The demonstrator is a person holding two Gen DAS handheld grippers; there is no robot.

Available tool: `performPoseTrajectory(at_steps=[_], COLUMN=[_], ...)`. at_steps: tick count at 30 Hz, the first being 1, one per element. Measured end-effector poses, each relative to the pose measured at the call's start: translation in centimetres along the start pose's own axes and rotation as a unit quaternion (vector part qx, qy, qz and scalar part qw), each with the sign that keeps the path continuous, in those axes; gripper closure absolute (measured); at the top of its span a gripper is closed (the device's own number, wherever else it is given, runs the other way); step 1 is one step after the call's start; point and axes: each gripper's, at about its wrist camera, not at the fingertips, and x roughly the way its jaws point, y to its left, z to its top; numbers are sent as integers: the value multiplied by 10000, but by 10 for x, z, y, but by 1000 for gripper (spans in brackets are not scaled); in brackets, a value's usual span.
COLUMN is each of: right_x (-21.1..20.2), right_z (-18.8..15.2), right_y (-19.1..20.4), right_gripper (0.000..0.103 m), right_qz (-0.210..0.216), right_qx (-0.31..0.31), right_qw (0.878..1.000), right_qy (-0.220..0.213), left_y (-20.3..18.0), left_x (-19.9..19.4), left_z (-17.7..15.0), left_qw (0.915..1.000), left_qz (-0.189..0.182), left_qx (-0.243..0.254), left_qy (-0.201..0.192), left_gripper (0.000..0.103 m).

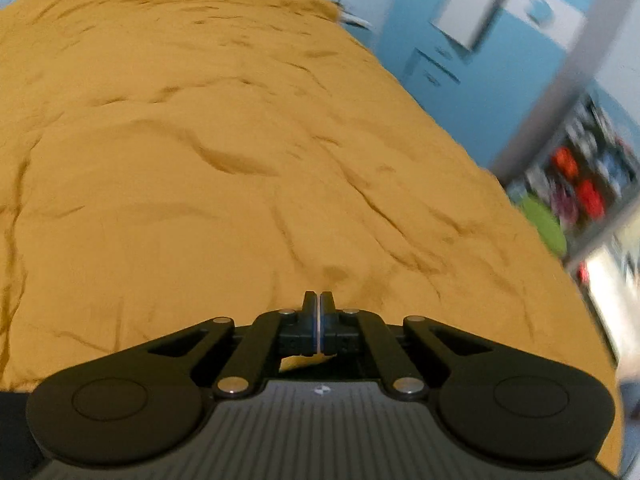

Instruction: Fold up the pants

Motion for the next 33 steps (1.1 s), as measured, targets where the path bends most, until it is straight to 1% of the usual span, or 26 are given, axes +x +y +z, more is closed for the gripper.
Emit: performPoseTrajectory(at_steps=[1, 2, 3, 4, 5, 7, 8, 10, 11, 12, 13, 15, 17, 19, 21, 22, 24, 25, 26, 27, 28, 29, 30, 31, 32, 33], right_x=[0, -2, -4, -6, -9, -14, -17, -22, -24, -24, -24, -21, -14, -9, -6, -6, -7, -8, -8, -7, -7, -8, -7, -7, -7, -8], right_z=[0, 0, -1, -1, -1, -2, -1, -1, -1, 0, 0, 0, -2, -4, -6, -7, -10, -12, -13, -13, -15, -16, -16, -17, -16, -17], right_y=[0, 0, 0, 1, 2, 4, 5, 8, 9, 11, 14, 21, 26, 31, 35, 36, 39, 40, 42, 43, 44, 46, 48, 50, 52, 54], right_gripper=[97, 97, 94, 90, 88, 84, 83, 78, 77, 75, 71, 68, 67, 67, 67, 67, 67, 65, 64, 63, 62, 62, 61, 61, 61, 61], right_qz=[-67, -107, -128, -149, -153, -210, -242, -311, -329, -344, -385, -495, -630, -770, -857, -873, -882, -905, -927, -934, -955, -978, -999, -1020, -1043, -1054], right_qx=[32, 24, 18, 33, 34, 33, 48, 76, 79, 73, 49, -55, -149, -265, -333, -325, -300, -302, -299, -290, -286, -288, -292, -293, -288, -289], right_qw=[10000, 9999, 9998, 9996, 9995, 9989, 9983, 9970, 9964, 9960, 9956, 9950, 9947, 9942, 9936, 9936, 9937, 9934, 9932, 9932, 9930, 9928, 9926, 9924, 9921, 9919], right_qy=[-45, -82, -149, -216, -276, -427, -519, -706, -780, -823, -856, -869, -795, -709, -649, -642, -631, -635, -635, -631, -632, -627, -626, -631, -638, -649], left_y=[6, 11, 15, 19, 24, 38, 47, 63, 71, 76, 82, 90, 98, 103, 101, 100, 100, 101, 101, 101, 101, 101, 102, 104, 107, 108], left_x=[-8, -18, -30, -46, -64, -96, -111, -133, -141, -145, -150, -156, -155, -149, -140, -136, -123, -119, -117, -115, -112, -110, -108, -109, -112, -118], left_z=[2, 2, 1, -2, -8, -23, -35, -58, -74, -83, -98, -118, -137, -148, -152, -151, -151, -151, -149, -147, -145, -143, -142, -142, -143, -143], left_qw=[9999, 9997, 9995, 9991, 9984, 9972, 9967, 9958, 9958, 9956, 9948, 9926, 9897, 9875, 9871, 9868, 9842, 9820, 9805, 9799, 9796, 9809, 9813, 9790, 9762, 9757], left_qz=[7, 47, 93, 154, 208, 273, 315, 376, 394, 417, 475, 500, 233, -30, -135, -226, -448, -566, -622, -697, -743, -606, -510, -510, -542, -516], left_qx=[-129, -185, -188, -171, -148, -186, -249, -432, -536, -616, -742, -990, -1333, -1542, -1578, -1586, -1707, -1801, -1860, -1861, -1858, -1838, -1854, -1970, -2092, -2106], left_qy=[-81, -157, -251, -368, -502, -675, -703, -710, -631, -567, -519, -494, -466, -338, -233, -233, -106, -60, -108, -166, -182, -170, -119, -104, -180, -306], left_gripper=[99, 97, 96, 85, 73, 57, 54, 51, 49, 49, 48, 47, 43, 42, 42, 41, 40, 37, 39, 46, 74, 97, 97, 98, 98, 98])
